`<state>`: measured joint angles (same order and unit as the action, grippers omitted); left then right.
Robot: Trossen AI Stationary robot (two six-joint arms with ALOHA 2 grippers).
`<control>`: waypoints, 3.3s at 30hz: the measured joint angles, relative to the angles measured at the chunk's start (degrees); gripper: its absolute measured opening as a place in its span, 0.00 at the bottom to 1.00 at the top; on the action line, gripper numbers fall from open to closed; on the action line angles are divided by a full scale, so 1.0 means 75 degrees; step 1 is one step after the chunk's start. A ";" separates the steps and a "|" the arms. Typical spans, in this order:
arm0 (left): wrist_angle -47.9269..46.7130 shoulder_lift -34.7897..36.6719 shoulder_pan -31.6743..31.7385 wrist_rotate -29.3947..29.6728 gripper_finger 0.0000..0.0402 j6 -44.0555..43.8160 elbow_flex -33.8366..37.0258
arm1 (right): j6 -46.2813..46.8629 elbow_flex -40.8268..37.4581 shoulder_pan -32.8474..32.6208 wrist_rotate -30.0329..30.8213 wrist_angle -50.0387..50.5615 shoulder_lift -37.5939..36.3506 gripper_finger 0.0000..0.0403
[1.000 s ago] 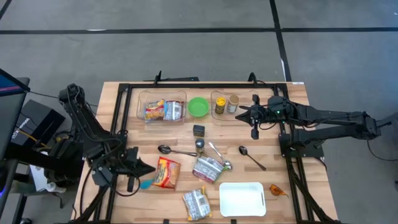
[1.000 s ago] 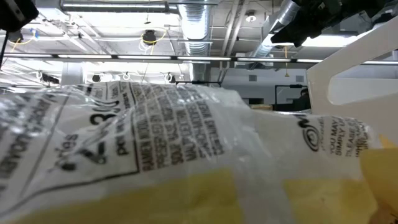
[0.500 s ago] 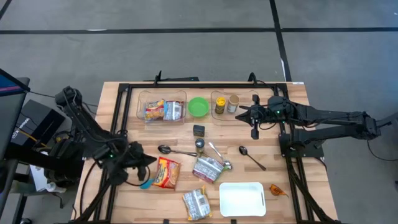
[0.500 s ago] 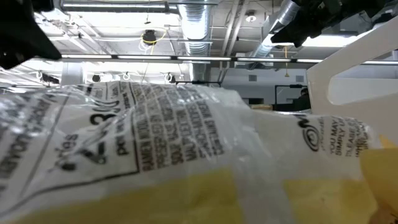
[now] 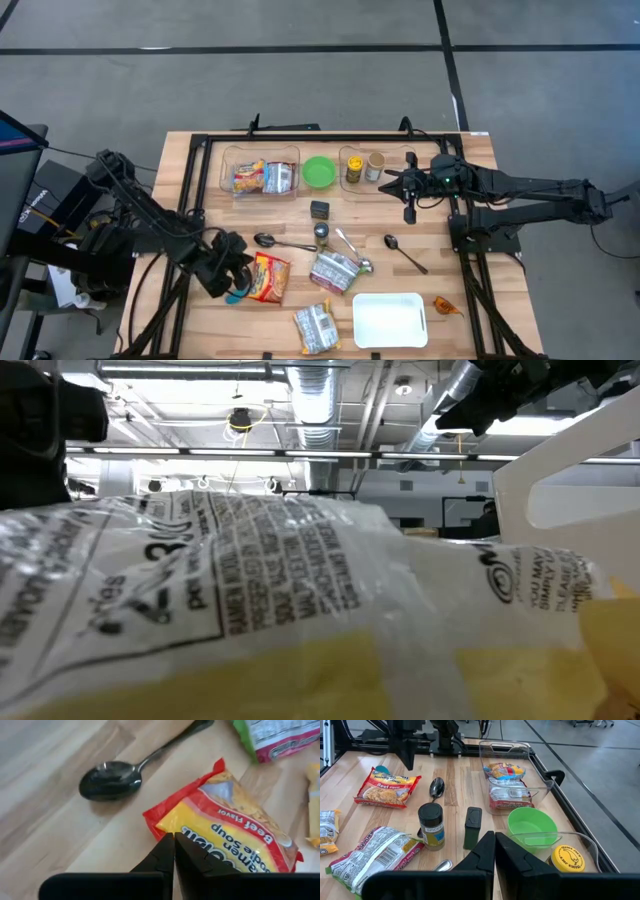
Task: Pick & Place Food Item
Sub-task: Put the orange noodle pack in the left transparent bin
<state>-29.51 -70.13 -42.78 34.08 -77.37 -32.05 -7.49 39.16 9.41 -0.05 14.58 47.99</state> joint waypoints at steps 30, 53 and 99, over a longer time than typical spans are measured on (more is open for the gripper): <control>0.3207 0.0303 0.2325 -0.3174 0.47 0.0683 0.1701 | 0.0000 0.0000 0.0000 -0.0009 0.0000 0.0002 0.01; 0.6336 0.0294 0.2323 -0.3141 0.23 0.1284 0.3139 | 0.0003 0.0000 0.0000 -0.0009 0.0001 0.0000 0.01; 1.3340 0.0300 0.2370 -0.1154 0.00 0.8146 0.3130 | -0.0004 0.0000 0.0000 -0.0010 -0.0002 0.0000 0.01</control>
<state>70.55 -67.88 -25.01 25.43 -16.28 -8.58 -7.52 39.16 9.41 -0.13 14.57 47.99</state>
